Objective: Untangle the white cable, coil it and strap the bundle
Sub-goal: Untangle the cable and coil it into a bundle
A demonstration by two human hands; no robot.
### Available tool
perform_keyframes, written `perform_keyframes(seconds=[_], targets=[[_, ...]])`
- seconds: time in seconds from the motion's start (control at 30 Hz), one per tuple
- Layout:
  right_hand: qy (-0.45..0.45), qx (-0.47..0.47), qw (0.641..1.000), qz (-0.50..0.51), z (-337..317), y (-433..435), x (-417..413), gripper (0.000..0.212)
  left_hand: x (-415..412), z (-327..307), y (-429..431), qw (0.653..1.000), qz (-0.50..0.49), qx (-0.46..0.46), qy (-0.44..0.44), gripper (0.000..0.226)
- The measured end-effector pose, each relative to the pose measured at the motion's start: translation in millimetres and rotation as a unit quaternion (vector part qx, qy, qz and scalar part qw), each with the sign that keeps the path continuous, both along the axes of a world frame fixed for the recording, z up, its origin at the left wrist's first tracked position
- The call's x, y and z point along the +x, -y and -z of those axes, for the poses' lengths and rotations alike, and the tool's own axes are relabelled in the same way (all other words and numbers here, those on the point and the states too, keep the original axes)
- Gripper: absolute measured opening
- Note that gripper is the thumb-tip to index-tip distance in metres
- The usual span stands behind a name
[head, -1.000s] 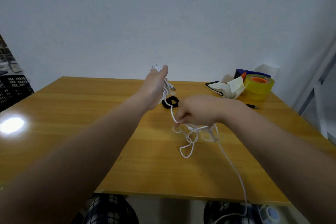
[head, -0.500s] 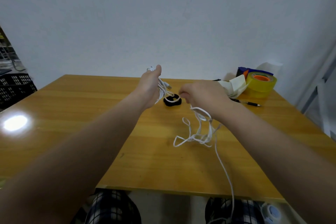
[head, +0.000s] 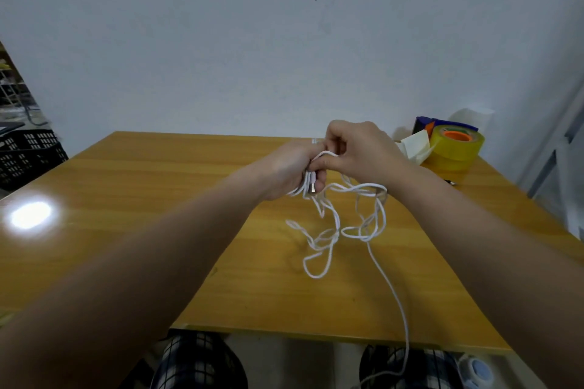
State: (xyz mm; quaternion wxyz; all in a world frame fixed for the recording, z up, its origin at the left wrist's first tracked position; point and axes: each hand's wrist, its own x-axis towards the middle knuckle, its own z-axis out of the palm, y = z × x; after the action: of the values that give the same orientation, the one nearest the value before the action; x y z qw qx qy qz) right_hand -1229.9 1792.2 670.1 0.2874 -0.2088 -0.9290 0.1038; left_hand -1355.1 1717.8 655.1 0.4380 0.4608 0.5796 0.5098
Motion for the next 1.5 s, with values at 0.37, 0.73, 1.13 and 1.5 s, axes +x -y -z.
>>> perform_keyframes(seconds=[0.37, 0.73, 1.13, 1.5], targets=[[0.062, -0.119, 0.986, -0.096, 8, -24, 16, 0.012, -14, 2, 15, 0.96, 0.0, 0.013, -0.279, 0.034], [-0.158, -0.3, 0.941, 0.015, 23, -24, 13, 0.023, -25, 27, 15, 0.97, -0.125, 0.059, -0.2, 0.042], [-0.075, -0.37, 0.856, 0.353, 95, -87, 75, 0.035, -110, 64, 45, 0.893, -0.428, 0.099, 0.098, 0.044], [-0.066, -0.322, 0.943, -0.055, 62, 20, -10, 0.047, -34, 44, 20, 0.982, -0.166, 0.068, 0.059, 0.047]])
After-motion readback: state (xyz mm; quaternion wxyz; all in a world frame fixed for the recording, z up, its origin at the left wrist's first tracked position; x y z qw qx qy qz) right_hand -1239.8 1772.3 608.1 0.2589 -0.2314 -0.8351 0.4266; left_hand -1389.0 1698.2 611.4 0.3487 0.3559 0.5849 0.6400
